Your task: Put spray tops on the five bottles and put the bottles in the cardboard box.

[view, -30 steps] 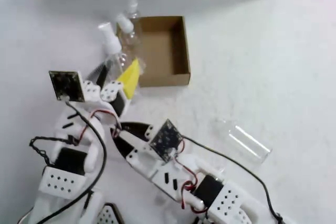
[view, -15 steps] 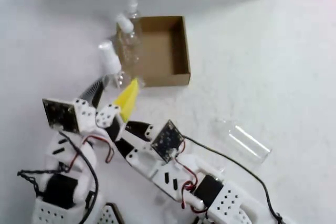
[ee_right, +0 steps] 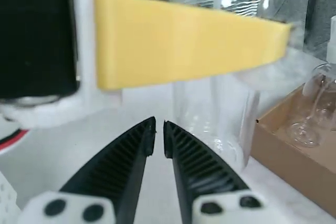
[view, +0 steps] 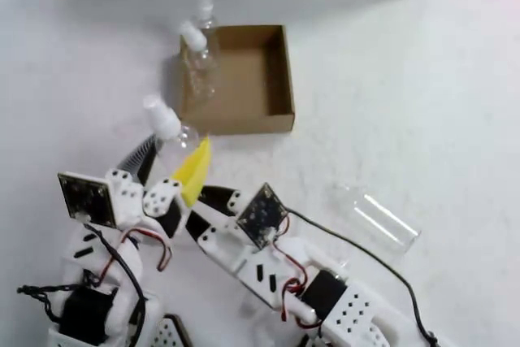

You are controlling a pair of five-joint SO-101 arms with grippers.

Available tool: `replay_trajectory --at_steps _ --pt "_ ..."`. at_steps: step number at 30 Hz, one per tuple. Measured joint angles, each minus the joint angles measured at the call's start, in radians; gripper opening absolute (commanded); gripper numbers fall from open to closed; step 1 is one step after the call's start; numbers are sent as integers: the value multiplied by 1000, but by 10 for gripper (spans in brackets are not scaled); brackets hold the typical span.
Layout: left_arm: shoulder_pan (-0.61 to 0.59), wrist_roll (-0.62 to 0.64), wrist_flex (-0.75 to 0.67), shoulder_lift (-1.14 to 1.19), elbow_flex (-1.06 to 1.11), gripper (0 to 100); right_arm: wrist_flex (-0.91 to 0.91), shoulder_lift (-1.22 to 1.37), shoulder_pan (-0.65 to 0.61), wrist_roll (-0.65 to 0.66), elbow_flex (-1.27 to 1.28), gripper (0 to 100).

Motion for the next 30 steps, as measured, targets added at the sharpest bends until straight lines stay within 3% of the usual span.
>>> replay_trajectory --at_steps 9,17,23,30 --pt "0 0 -5 0 0 20 80 -5 8 0 15 14" --pt "-51 0 -345 0 153 20 311 -5 172 63 15 15" --pt "-61 -23 -508 31 172 20 439 -5 341 95 15 15" --pt "-63 -61 -692 374 60 20 442 -5 485 101 83 15"
